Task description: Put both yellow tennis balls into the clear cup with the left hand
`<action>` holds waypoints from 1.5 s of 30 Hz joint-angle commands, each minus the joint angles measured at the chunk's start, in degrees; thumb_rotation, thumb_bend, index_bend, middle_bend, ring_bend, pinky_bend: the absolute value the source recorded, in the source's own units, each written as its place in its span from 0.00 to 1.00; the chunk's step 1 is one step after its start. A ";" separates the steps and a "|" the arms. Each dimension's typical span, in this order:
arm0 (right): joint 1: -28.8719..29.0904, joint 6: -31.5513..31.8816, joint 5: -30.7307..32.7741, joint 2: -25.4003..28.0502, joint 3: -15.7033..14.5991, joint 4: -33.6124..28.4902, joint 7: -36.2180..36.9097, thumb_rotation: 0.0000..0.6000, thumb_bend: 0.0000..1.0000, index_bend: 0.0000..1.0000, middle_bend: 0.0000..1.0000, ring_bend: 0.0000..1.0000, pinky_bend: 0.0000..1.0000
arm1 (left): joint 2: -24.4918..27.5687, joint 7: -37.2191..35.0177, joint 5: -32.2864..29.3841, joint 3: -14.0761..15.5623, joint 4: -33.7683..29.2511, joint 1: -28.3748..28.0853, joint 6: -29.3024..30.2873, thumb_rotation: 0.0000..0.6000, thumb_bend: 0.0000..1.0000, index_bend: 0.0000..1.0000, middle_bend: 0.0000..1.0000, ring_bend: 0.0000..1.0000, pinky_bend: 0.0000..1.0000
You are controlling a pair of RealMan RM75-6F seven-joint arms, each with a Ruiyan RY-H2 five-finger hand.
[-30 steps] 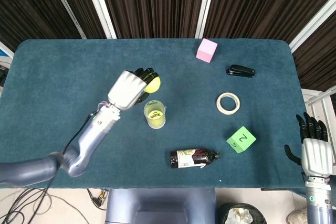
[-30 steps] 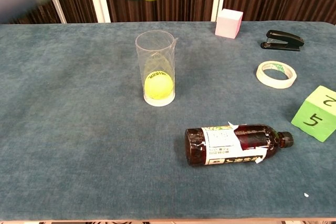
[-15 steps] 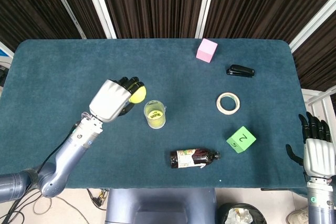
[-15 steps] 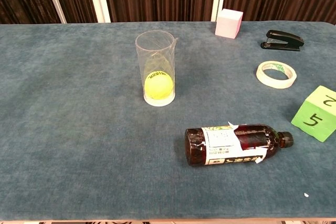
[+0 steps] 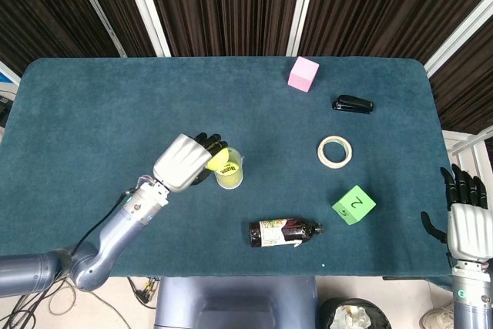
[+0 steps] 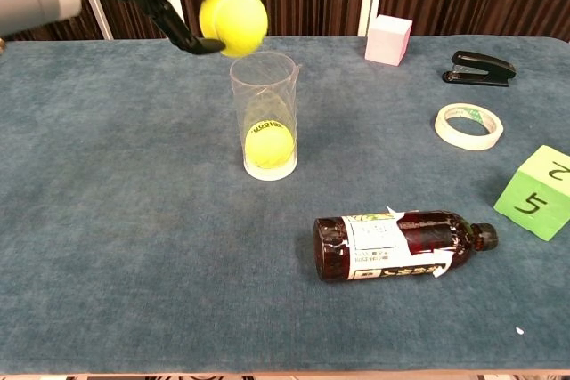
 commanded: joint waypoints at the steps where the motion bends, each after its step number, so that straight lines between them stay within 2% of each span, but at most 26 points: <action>1: -0.05 0.11 -0.14 0.13 0.01 -0.11 0.18 1.00 0.35 0.09 0.00 0.00 0.00 | -0.79 0.47 -0.29 0.14 0.42 -0.34 -0.28 1.00 0.29 0.44 0.46 0.46 0.75; 7: -0.01 -0.08 -0.43 0.33 -0.18 -0.25 0.35 1.00 0.35 0.09 0.00 0.00 0.00 | -2.05 1.40 -1.26 -0.29 0.27 -0.67 0.12 1.00 0.16 0.38 0.33 0.36 0.66; 11: -0.08 0.02 -0.48 0.38 -0.20 -0.31 0.45 1.00 0.35 0.09 0.00 0.00 0.00 | -2.56 2.36 -1.92 -0.33 0.02 -0.78 0.40 1.00 0.10 0.34 0.25 0.26 0.53; 14: -0.11 -0.01 -0.32 0.43 -0.15 -0.47 0.38 1.00 0.35 0.09 0.00 0.00 0.00 | -2.87 2.71 -3.07 -0.60 -0.36 -0.92 0.36 1.00 0.09 0.31 0.21 0.21 0.46; 21: -0.18 0.06 -0.21 0.48 -0.10 -0.69 0.35 1.00 0.35 0.09 0.00 0.00 0.00 | -3.12 1.99 -2.74 -1.45 -0.79 -0.84 1.70 1.00 0.09 0.31 0.19 0.19 0.42; 25: -0.11 -0.18 -0.33 0.49 -0.25 -0.78 0.41 1.00 0.35 0.09 0.00 0.00 0.00 | -1.21 3.57 -0.37 -1.09 -2.53 0.42 4.80 1.00 0.09 0.30 0.21 0.21 0.42; 28: 0.02 -0.70 -0.17 0.48 -0.33 -0.62 0.61 1.00 0.35 0.09 0.00 0.00 0.00 | 1.24 7.78 1.30 0.59 -5.29 3.29 9.71 1.00 0.09 0.30 0.21 0.22 0.40; 30: 0.25 -1.64 0.14 0.58 -0.49 -0.40 0.79 1.00 0.35 0.09 0.00 0.00 0.00 | 2.87 11.90 3.88 2.74 -7.41 6.72 15.51 1.00 0.09 0.29 0.19 0.19 0.36; 32: 0.40 -2.11 0.18 0.82 -0.54 -0.33 1.05 1.00 0.35 0.09 0.00 0.00 0.00 | 3.90 12.45 7.43 4.84 -7.89 10.09 20.54 1.00 0.09 0.28 0.16 0.16 0.33; 34: 0.56 -2.34 0.18 0.86 -0.46 0.00 1.38 1.00 0.35 0.09 0.00 0.00 0.00 | 4.97 10.04 10.36 7.32 -8.23 14.37 25.56 1.00 0.09 0.27 0.15 0.14 0.31; 36: 0.51 -2.23 0.20 0.98 -0.34 0.14 1.91 1.00 0.35 0.09 0.00 0.00 0.00 | 7.30 3.69 12.86 10.70 -8.89 19.76 30.10 1.00 0.09 0.25 0.15 0.14 0.31; 39: 0.38 -1.99 0.30 1.22 -0.19 -0.15 2.33 1.00 0.35 0.09 0.00 0.00 0.00 | 9.93 -2.92 13.84 13.11 -7.47 24.94 33.90 1.00 0.09 0.24 0.13 0.13 0.30; 42: 0.30 -1.58 -0.07 1.27 -0.22 -0.45 2.46 1.00 0.35 0.09 0.00 0.00 0.00 | 12.00 -6.68 13.84 14.79 -3.97 28.83 35.57 1.00 0.08 0.22 0.09 0.08 0.25; 45: 0.22 -1.28 -0.37 1.25 -0.33 -0.71 2.36 1.00 0.35 0.09 0.00 0.00 0.00 | 13.43 -9.34 11.71 15.59 -2.93 30.88 34.01 1.00 0.05 0.20 0.06 0.05 0.20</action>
